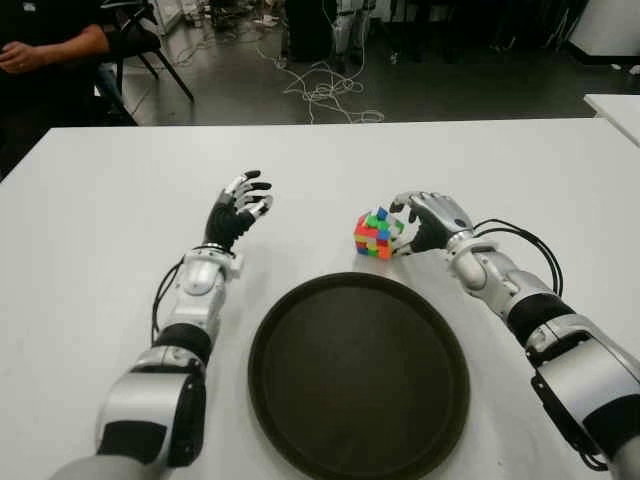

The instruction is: Pick up the Rubik's Cube and put it in the plate

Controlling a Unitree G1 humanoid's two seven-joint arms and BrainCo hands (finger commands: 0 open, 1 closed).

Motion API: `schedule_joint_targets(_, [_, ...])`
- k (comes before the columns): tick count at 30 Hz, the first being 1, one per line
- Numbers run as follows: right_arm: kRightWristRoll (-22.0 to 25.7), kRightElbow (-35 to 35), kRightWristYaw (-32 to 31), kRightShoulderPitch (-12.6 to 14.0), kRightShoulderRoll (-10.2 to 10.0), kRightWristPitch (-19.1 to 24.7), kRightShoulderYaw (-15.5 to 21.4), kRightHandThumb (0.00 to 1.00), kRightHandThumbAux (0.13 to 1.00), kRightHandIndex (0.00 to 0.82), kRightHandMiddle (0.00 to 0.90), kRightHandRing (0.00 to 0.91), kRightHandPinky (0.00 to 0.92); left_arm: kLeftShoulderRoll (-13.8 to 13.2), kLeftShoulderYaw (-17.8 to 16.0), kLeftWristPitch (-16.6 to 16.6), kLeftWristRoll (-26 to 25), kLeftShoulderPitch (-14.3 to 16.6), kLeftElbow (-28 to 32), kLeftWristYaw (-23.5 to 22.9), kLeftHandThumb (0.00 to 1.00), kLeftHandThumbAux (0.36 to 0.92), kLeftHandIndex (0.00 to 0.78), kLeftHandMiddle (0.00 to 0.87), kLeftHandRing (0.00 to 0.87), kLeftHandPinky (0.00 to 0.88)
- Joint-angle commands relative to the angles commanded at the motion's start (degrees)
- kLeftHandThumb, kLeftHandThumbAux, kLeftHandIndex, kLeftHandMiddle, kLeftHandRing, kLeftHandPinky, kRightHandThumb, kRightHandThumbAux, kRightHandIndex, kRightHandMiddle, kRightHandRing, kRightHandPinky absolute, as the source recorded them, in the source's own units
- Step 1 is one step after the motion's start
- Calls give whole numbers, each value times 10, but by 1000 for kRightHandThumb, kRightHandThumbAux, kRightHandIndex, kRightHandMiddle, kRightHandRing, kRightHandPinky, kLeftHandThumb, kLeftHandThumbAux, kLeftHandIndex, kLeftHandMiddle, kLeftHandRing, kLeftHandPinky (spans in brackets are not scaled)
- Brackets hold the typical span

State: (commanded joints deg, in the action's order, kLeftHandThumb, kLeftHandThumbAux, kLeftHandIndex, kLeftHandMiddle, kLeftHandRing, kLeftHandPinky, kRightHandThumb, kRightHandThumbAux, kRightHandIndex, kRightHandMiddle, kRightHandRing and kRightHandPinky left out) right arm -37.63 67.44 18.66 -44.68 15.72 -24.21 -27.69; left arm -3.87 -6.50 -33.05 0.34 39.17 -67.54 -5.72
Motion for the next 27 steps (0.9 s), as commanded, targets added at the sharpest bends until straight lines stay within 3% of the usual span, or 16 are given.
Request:
schedule_joint_targets(3, [2, 0, -16, -1, 1, -2, -1, 0, 772, 253, 330, 362, 311, 0, 0, 0, 0, 0, 0, 0, 338, 705, 189, 282, 314, 340])
schedule_joint_targets(8, [4, -12, -57, -2, 6, 3, -4, 0, 712, 64, 120, 132, 106, -1, 1, 1, 1, 0, 0, 0, 329, 704, 184, 280, 311, 335])
schedule_joint_targets(15, [-13, -23, -87, -7, 12, 22, -19, 0, 712, 4, 12, 17, 37, -1, 2, 4, 2, 0, 3, 3, 344, 705, 186, 288, 322, 340])
schedule_joint_targets(27, [-13, -28, -103, -7, 14, 26, -20, 0, 706, 0, 0, 0, 9, -3, 5, -3, 7, -1, 1, 7, 325, 694, 186, 285, 314, 327])
